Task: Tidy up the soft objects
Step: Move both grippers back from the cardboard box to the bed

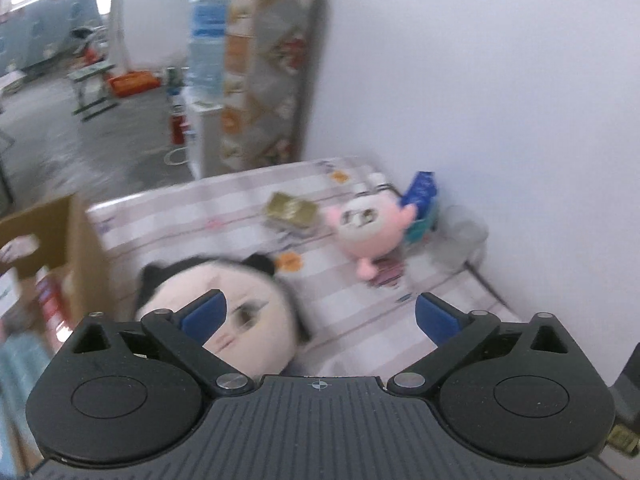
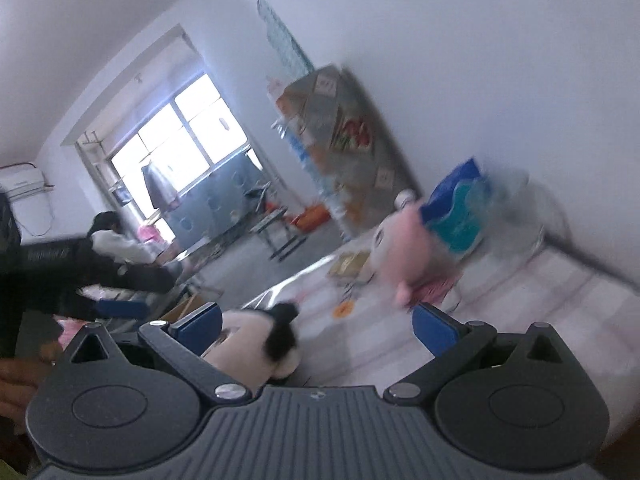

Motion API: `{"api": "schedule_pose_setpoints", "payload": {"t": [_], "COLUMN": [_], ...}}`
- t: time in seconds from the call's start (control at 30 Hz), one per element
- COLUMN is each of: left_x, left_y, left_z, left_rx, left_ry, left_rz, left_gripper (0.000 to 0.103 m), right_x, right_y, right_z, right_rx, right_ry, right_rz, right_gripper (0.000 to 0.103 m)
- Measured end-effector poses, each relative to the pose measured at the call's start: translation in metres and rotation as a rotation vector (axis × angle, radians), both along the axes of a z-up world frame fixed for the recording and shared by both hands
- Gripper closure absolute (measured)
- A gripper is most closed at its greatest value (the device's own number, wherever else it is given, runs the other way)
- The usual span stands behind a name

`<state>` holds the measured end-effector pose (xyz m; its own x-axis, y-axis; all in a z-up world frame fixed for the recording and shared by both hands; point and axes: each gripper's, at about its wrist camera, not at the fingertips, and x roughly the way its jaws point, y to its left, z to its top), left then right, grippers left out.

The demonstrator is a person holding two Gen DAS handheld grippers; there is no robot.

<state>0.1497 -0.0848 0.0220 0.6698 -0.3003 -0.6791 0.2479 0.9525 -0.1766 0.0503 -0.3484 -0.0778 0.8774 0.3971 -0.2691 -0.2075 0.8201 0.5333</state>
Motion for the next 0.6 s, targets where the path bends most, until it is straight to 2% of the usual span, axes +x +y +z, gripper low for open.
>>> {"api": "schedule_pose_setpoints", "payload": {"t": [0.13,0.27,0.5,0.6], "left_x": [0.043,0.094,0.19,0.219], "left_y": [-0.039,-0.072,-0.107,-0.117], "left_z": [-0.003,-0.015,-0.059,-0.079], "left_rx": [0.011,-0.021,-0.089,-0.095], "left_ry": [0.035,0.124,0.333,0.387], "left_rz": [-0.07,-0.09,0.013,0.052], "left_gripper": [0.001,0.001,0.002,0.004], "right_x": [0.027,0.049,0.063,0.065], "right_y": [-0.003,-0.003,-0.002,-0.002], "right_z": [-0.004,-0.012,-0.026,-0.031], "right_rx": [-0.02,-0.023,-0.012,-0.002], "right_ry": [-0.011,-0.003,-0.014,-0.014], "right_rz": [-0.021,-0.019,-0.017,-0.009], "right_gripper": [0.012,0.012,0.012,0.012]}}
